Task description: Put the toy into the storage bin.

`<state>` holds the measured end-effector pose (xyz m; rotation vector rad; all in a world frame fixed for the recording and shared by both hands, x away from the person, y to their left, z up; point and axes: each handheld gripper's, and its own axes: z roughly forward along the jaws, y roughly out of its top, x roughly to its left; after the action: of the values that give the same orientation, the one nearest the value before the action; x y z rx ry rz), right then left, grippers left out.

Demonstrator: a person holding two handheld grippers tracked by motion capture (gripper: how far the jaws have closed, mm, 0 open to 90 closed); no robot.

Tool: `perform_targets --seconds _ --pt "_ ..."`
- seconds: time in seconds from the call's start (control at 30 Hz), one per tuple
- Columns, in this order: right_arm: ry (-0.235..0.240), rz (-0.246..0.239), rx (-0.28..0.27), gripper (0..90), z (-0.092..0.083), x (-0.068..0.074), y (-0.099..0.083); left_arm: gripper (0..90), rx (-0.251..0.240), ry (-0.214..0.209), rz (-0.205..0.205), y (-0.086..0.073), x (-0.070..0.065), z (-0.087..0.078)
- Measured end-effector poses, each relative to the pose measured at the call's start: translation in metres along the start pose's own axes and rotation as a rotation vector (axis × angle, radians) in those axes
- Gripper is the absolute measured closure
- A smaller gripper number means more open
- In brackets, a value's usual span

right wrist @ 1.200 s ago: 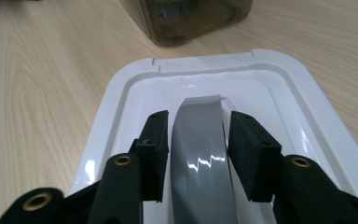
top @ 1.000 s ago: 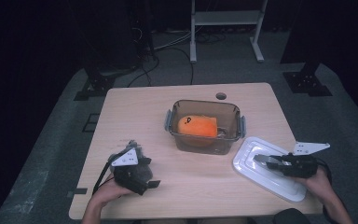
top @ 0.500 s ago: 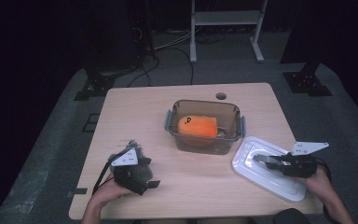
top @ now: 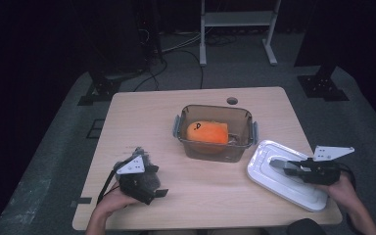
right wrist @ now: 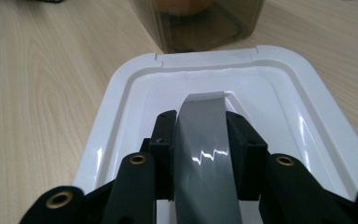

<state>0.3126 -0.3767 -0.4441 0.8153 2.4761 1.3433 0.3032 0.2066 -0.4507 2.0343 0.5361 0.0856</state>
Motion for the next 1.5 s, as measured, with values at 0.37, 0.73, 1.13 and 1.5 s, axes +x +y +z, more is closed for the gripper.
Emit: perform_targets --seconds 0.37,0.73,1.13,1.5 --pt "-0.002 -0.015 -0.013 65.9 -0.014 0.003 0.009 2.3 0.002 0.000 -0.001 0.000 0.000 0.000" --pt "-0.001 -0.036 -0.022 66.0 -0.025 0.006 0.017 2.3 0.003 0.000 0.001 0.000 0.000 0.000" --pt "-0.005 -0.062 -0.037 66.0 -0.045 0.012 0.032 2.3 0.004 0.000 0.002 0.000 0.000 0.000" --pt "0.001 -0.084 -0.064 66.0 -0.059 0.016 0.047 2.3 -0.003 0.003 -0.001 0.000 0.000 -0.001"
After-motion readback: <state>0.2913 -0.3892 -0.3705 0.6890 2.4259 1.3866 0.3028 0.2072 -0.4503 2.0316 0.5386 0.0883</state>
